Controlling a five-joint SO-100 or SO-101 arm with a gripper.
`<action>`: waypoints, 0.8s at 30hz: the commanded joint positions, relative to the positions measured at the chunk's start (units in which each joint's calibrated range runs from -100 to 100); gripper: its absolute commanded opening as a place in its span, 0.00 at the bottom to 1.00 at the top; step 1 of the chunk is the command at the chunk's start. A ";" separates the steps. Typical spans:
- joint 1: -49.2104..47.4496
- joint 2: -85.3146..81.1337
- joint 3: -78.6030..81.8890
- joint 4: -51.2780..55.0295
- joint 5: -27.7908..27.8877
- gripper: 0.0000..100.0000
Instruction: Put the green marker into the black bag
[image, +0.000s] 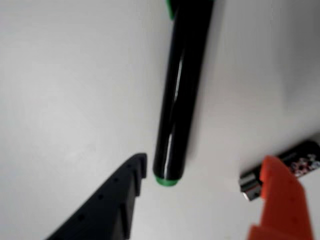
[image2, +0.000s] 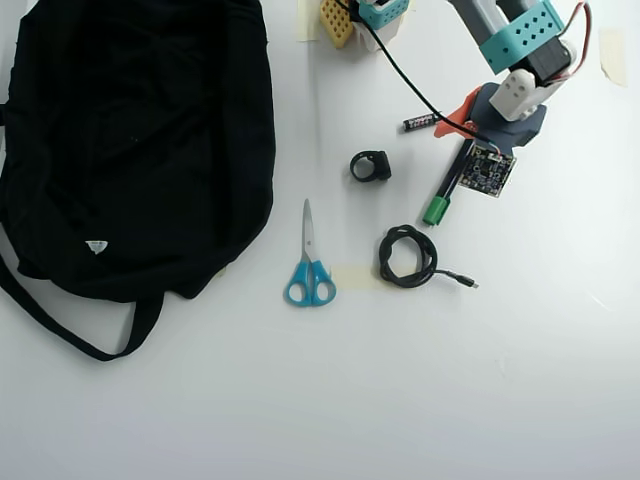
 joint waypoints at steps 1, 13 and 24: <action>1.36 0.29 -2.44 -0.43 -0.11 0.30; 2.79 0.45 -7.74 -0.34 0.52 0.30; 4.43 -0.96 2.68 -10.34 0.52 0.30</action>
